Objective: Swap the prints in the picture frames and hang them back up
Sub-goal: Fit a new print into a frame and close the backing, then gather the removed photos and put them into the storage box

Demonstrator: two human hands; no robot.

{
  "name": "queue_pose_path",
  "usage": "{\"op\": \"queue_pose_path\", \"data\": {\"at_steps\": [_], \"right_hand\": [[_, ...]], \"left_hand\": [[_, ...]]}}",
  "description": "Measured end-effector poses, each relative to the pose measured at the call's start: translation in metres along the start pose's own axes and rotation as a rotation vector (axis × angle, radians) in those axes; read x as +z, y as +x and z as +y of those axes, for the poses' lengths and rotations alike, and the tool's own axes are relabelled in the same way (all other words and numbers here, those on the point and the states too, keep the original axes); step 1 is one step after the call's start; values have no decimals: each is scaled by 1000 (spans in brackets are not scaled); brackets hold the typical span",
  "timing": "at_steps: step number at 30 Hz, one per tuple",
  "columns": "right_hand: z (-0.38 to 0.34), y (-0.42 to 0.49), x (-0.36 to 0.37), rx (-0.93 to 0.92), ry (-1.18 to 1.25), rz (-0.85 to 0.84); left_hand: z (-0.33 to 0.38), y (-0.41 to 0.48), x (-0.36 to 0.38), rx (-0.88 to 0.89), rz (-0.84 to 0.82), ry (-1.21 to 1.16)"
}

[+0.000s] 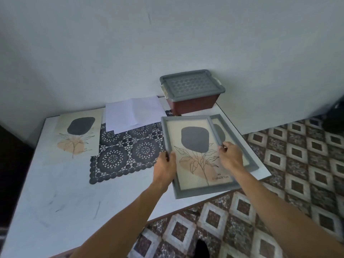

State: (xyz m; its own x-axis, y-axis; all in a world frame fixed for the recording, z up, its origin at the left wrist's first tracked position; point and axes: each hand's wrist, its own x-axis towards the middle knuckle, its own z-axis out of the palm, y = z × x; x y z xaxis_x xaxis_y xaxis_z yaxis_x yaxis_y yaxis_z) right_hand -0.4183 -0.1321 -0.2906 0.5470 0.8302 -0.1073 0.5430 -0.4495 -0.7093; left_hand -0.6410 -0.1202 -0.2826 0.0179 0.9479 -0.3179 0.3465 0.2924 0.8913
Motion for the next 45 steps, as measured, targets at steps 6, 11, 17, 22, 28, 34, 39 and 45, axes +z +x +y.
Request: {"op": "queue_pose_path", "data": {"at_steps": [6,11,17,22,28,34,39,45], "right_hand": [[47,59,-26,-1,-126,65],[70,99,-32,34,-240,78],[79,112,-32,22,-301,14],[92,120,-24,7,-290,-4],[65,108,-21,-121,-409,96],[11,106,12,-446,-156,-12],[-52,96,62,-469,-74,-249],[-116,97,118,-340,-64,-437]], "left_hand": [[7,32,59,-16,-77,232],[14,52,96,-27,-92,286],[20,59,115,-39,-70,358],[19,64,118,-53,-60,387],[20,70,114,-48,-19,526],[16,76,83,17,80,508],[8,89,31,60,173,562],[1,125,-40,120,195,632]]}}
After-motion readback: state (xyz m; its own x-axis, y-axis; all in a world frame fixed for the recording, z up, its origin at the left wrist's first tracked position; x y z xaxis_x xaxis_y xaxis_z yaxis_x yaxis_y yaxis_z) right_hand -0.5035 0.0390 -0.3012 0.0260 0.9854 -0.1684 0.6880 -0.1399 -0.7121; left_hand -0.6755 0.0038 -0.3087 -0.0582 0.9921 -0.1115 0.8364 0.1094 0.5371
